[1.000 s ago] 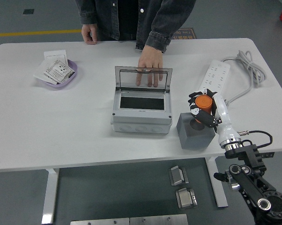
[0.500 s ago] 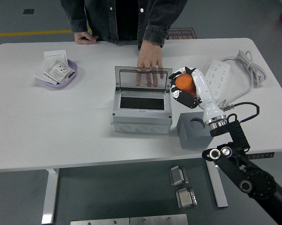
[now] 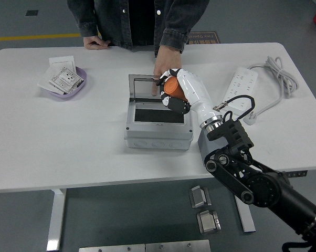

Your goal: Pick up the cylinder from the cube,place it in the box,flap close box

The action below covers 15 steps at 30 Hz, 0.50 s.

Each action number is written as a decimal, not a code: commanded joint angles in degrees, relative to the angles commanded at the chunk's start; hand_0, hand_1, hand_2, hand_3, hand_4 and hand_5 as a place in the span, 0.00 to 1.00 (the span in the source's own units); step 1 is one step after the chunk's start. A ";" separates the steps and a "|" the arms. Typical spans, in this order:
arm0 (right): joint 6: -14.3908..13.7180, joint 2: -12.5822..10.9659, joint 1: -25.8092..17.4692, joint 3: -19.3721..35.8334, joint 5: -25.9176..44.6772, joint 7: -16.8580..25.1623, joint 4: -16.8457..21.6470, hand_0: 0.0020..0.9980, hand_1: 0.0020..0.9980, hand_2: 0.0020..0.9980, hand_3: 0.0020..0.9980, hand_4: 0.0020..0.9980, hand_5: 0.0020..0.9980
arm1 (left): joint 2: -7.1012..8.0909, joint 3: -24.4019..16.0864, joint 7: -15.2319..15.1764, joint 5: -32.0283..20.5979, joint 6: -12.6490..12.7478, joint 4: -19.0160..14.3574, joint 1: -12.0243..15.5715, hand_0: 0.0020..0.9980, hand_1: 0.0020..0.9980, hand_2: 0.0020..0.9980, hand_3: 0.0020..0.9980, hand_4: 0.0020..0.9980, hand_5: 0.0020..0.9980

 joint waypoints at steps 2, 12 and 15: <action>0.41 0.44 0.97 -1.47 -0.75 -1.82 -0.81 0.00 0.09 0.44 0.35 0.00 0.00 | 0.08 -0.13 0.07 0.13 0.01 0.00 -0.02 0.64 0.62 0.57 0.60 0.67 0.27; 2.29 2.66 5.19 -8.77 -2.57 -7.14 -6.05 0.00 0.09 0.45 0.36 0.05 0.00 | 0.43 -0.44 0.27 0.58 0.05 0.00 -0.25 0.64 0.62 0.57 0.60 0.67 0.28; 2.62 2.88 6.12 -10.28 -2.72 -7.39 -7.80 0.00 0.09 0.45 0.36 0.05 0.00 | 0.45 -0.47 0.30 0.69 0.04 0.00 -0.30 0.64 0.62 0.57 0.60 0.67 0.28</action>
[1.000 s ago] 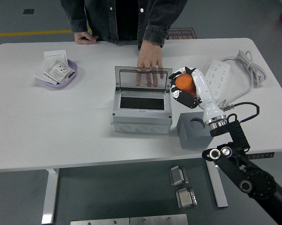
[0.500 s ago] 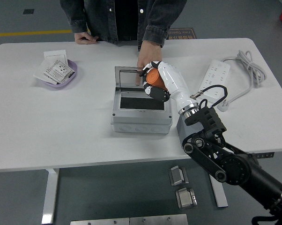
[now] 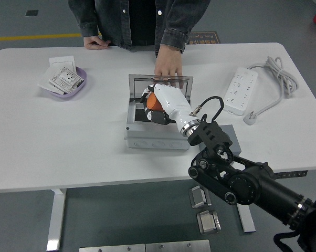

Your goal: Pick up the cylinder from the cube,place it in the box,flap close box

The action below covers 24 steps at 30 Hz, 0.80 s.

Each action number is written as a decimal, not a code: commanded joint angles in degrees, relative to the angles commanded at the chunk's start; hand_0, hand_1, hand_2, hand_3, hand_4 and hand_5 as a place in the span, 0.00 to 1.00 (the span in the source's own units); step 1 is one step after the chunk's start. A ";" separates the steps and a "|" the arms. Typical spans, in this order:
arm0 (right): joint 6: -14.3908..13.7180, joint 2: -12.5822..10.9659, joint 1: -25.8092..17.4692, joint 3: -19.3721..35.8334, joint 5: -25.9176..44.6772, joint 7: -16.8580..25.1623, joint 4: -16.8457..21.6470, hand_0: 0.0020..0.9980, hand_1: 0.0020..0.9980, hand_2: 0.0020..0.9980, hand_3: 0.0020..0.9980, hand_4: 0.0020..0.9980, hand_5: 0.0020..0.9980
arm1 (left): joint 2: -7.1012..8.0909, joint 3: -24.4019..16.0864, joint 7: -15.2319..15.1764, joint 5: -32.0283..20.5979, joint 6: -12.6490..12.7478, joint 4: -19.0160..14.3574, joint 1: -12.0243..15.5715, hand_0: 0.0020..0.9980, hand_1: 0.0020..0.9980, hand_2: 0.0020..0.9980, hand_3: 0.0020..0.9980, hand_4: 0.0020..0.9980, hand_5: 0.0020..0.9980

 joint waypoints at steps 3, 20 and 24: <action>0.15 0.18 0.79 -0.99 -0.05 0.01 -1.40 0.00 0.09 0.45 0.36 0.07 0.00 | 0.01 -0.04 0.06 0.14 -0.04 0.00 -0.01 0.64 0.62 0.57 0.60 0.67 0.28; 2.07 -0.25 4.15 -2.77 4.16 5.01 -7.80 0.00 0.10 0.46 0.37 0.09 0.00 | 0.03 0.49 -0.24 0.21 -0.43 0.00 -0.88 0.64 0.62 0.57 0.60 0.67 0.28; 3.44 -0.56 4.01 -2.34 5.54 7.21 -8.46 0.00 0.13 0.49 0.46 0.24 0.00 | -0.02 0.58 -0.27 0.17 -0.52 0.00 -0.96 0.64 0.62 0.57 0.60 0.67 0.28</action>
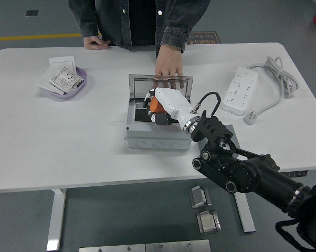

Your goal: Pick up the cylinder from the cube,place it in the box,flap close box

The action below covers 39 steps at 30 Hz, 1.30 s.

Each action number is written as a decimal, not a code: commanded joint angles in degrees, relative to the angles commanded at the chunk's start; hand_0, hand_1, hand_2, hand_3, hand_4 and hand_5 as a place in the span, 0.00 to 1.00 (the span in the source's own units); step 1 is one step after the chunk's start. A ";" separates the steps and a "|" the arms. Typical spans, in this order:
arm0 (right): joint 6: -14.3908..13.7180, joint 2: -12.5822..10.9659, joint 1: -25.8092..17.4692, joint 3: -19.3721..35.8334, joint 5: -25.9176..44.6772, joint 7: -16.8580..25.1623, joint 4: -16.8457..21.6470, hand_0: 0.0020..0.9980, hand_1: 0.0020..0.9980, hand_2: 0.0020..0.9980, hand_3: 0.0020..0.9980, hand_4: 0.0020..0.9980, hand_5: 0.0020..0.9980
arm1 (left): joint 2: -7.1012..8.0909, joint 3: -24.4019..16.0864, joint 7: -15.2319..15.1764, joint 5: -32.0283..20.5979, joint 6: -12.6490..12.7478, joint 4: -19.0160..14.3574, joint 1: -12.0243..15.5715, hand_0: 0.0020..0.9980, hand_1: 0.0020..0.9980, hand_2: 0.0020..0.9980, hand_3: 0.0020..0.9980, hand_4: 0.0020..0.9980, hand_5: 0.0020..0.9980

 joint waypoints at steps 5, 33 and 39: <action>1.14 -0.08 -0.10 0.70 0.48 2.06 -0.38 0.01 0.19 0.54 0.57 0.36 0.07 | -0.02 0.00 -0.02 0.07 -0.04 0.00 -0.13 0.64 0.62 0.57 0.60 0.67 0.28; 3.78 -1.09 -0.66 2.13 -1.92 3.81 -1.25 0.84 0.70 0.71 0.75 0.98 0.35 | -0.17 0.91 -0.29 -0.37 -0.46 0.00 -0.51 0.64 0.62 0.57 0.60 0.67 0.28; 4.46 -2.11 -2.60 4.24 -0.91 2.97 2.28 0.85 0.71 0.71 0.75 0.98 0.36 | -0.30 0.83 -0.30 -0.45 -0.42 0.00 -0.26 0.64 0.62 0.57 0.60 0.67 0.28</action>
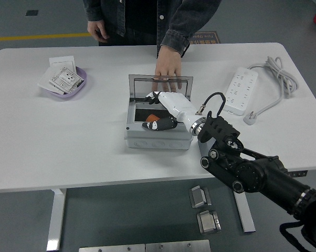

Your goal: Pick up the cylinder from the cube,place it in the box,flap close box

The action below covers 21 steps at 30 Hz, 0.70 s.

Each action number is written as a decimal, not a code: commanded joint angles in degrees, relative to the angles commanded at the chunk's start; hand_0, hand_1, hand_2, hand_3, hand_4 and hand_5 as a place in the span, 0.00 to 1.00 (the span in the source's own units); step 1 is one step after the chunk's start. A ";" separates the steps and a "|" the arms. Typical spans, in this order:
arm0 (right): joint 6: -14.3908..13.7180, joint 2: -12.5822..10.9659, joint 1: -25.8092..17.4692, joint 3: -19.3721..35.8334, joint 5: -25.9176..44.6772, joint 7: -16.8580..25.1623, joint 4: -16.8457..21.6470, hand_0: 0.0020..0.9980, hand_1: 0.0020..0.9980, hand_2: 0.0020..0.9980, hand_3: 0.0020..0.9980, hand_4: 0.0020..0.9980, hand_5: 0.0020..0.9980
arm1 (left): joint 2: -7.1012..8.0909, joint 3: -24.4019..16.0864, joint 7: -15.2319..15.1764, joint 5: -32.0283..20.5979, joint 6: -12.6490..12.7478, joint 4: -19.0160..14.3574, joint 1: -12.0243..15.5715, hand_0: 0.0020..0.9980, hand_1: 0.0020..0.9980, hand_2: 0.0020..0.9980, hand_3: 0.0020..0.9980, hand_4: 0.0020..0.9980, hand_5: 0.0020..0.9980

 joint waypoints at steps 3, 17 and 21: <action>0.36 -1.65 -1.91 2.00 2.26 -0.47 3.62 0.85 0.71 0.71 0.75 0.98 0.36 | -0.11 -0.08 -0.02 -0.10 0.04 0.00 0.21 0.64 0.62 0.57 0.60 0.67 0.28; 3.20 -8.43 -1.91 9.03 7.25 -3.30 19.90 0.83 0.71 0.71 0.75 0.99 0.40 | -0.12 -0.83 0.22 0.38 0.20 0.00 0.96 0.64 0.62 0.57 0.60 0.67 0.27; 3.67 -8.36 0.02 10.14 7.54 -3.54 19.45 0.83 0.70 0.71 0.75 0.99 0.41 | -0.02 -0.72 0.24 0.31 0.24 0.00 0.98 0.64 0.62 0.57 0.60 0.67 0.27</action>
